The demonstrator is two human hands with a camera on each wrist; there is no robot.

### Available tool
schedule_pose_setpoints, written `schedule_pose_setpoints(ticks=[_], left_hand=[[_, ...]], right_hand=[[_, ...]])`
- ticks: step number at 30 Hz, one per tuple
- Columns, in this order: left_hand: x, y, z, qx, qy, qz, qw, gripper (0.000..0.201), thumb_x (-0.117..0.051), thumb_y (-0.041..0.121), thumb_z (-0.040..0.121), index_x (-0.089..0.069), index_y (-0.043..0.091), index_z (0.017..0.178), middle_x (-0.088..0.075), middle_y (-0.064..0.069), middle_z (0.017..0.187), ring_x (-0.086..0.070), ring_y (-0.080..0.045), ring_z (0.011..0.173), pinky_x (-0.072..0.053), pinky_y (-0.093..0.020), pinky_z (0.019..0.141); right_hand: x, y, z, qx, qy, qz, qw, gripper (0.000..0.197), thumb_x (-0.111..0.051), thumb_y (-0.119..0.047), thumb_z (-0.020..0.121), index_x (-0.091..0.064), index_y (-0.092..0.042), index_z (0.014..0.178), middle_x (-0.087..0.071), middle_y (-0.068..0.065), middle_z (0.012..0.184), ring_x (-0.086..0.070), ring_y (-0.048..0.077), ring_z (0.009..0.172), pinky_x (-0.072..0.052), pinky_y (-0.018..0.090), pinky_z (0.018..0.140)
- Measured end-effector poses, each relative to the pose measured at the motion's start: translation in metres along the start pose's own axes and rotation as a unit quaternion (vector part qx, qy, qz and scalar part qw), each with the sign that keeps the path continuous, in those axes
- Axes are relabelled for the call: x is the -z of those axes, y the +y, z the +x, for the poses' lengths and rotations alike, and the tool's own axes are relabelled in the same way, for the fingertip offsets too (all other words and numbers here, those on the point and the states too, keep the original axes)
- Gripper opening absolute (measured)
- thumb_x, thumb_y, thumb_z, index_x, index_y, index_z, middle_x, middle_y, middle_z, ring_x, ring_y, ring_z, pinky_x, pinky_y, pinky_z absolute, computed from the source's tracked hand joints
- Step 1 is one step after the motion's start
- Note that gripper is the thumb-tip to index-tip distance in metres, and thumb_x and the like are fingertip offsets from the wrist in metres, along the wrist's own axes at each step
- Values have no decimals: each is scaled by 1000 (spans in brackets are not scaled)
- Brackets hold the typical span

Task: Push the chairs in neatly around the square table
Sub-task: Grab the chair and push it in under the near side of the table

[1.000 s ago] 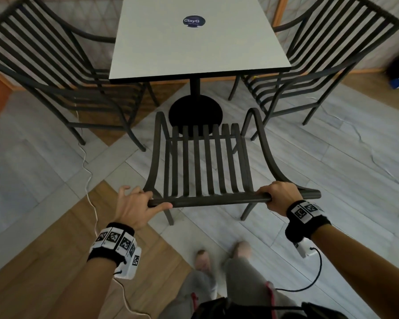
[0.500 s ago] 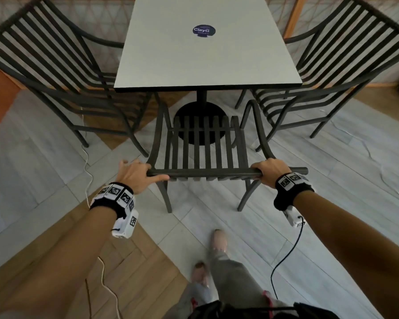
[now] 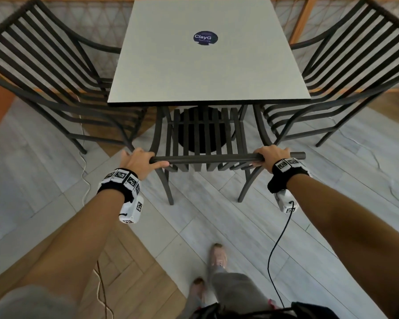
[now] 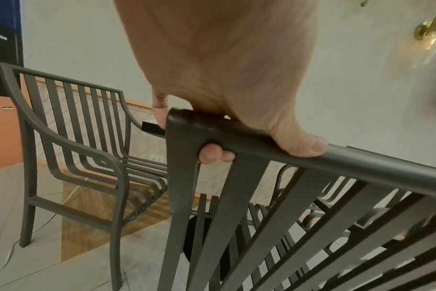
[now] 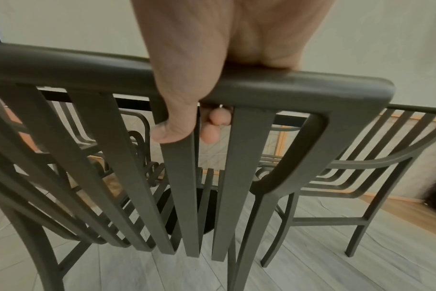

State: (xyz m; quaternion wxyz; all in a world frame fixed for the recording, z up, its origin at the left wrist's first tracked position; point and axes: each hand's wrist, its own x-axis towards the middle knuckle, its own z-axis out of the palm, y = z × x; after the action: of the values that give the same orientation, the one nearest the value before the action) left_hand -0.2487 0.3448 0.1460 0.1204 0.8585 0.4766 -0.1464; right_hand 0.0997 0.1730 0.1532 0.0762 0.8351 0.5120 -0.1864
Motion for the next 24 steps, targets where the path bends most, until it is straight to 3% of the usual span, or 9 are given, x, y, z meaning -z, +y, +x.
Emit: schedule_pose_setpoints(ticks=[3, 7, 11, 14, 19, 22, 24], left_hand=[[6, -2, 11, 5, 4, 12, 1000, 79, -21, 86, 72, -62, 20, 81, -60, -4, 91, -55, -25, 100, -29, -53, 99], [9, -7, 20, -1, 27, 34, 999, 89, -3, 93, 58, -58, 24, 75, -59, -3, 88, -56, -24, 92, -32, -50, 96], [1, -9, 15, 6, 28, 1, 1000, 86, -14, 88, 67, -60, 20, 93, -61, -8, 102, -57, -27, 100, -40, -51, 100], [1, -7, 9, 20, 22, -32, 999, 74, -25, 84, 74, -58, 21, 90, -60, -7, 100, -55, -26, 101, -41, -50, 99], [5, -7, 3, 33, 23, -115, 993, 49, -42, 70, 84, -49, 22, 86, -54, 1, 95, -54, -24, 101, -37, -52, 101], [3, -21, -9, -2, 73, -136, 988, 40, -45, 60, 89, -53, 23, 101, -51, 6, 98, -51, -18, 96, -39, -48, 98], [0, -38, -15, -14, 108, -115, 987, 41, -45, 55, 91, -53, 24, 116, -57, 5, 111, -52, -17, 105, -39, -43, 97]], right_hand=[[9, -4, 15, -6, -8, 4, 1000, 13, -59, -28, 88, -61, -28, 75, -49, -12, 60, -49, 18, 71, -30, 61, 102], [12, -4, 27, 5, -21, -14, 1000, 12, -60, -36, 86, -61, -28, 77, -51, -10, 63, -55, 22, 75, -38, 59, 97], [6, -5, 25, 18, -4, -7, 1000, 10, -60, -34, 85, -64, -25, 82, -51, -9, 65, -50, 20, 73, -34, 60, 102], [11, -10, 22, 34, -22, 7, 999, 10, -64, -33, 82, -64, -24, 84, -56, -4, 79, -54, 20, 81, -40, 59, 97], [36, -62, 17, 171, -31, -1, 985, 30, -66, -51, 75, -63, -32, 98, -46, -2, 98, -45, 20, 98, -47, 44, 86], [45, -114, 14, 249, -37, 43, 967, 33, -65, -49, 77, -62, -31, 105, -48, 3, 107, -46, 23, 103, -47, 47, 88], [50, -150, 19, 295, -41, 60, 953, 34, -64, -47, 79, -61, -29, 107, -48, 6, 111, -47, 24, 103, -49, 48, 87]])
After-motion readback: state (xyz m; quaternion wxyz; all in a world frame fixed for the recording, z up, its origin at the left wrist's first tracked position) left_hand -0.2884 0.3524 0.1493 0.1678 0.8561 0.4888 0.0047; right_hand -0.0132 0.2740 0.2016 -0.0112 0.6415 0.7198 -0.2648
